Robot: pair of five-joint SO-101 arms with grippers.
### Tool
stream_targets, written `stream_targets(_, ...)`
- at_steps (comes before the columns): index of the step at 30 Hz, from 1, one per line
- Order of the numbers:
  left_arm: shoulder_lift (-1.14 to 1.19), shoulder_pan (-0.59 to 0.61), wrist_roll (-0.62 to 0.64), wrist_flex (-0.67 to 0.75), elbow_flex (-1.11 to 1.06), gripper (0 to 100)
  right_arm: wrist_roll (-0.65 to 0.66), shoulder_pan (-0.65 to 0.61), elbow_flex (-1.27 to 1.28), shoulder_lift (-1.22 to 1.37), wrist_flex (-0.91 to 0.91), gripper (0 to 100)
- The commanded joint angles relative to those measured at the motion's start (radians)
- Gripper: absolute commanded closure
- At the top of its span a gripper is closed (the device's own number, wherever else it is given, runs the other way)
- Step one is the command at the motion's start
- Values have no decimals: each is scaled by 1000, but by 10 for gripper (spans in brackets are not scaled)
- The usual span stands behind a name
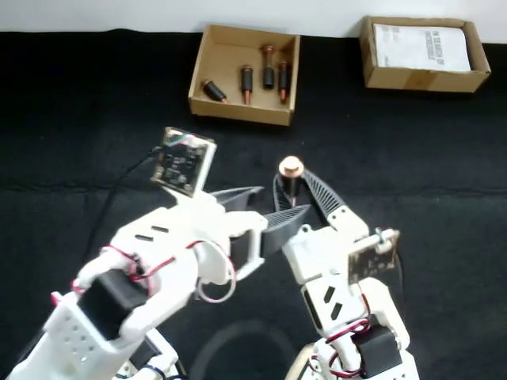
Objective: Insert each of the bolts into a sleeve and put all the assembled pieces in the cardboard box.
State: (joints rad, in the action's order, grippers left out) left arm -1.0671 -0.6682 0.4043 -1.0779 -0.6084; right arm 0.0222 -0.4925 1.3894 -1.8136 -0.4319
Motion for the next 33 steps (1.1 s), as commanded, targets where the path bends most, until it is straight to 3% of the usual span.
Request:
stream_targets(1,-10,68,-8,-92,104,748,81,13,-15,-8,170,991)
stream_targets(11,-10,262,-8,-305,193,748,373,13,-81,88,535,991)
stream_targets(19,-62,348,-2,-341,183,748,381,13,-510,507,631,991)
stream_targets(28,-352,354,-8,-334,-4,750,381,13,-796,846,625,991)
stream_targets(33,-555,354,-9,-325,-94,895,379,13,-934,1029,624,991)
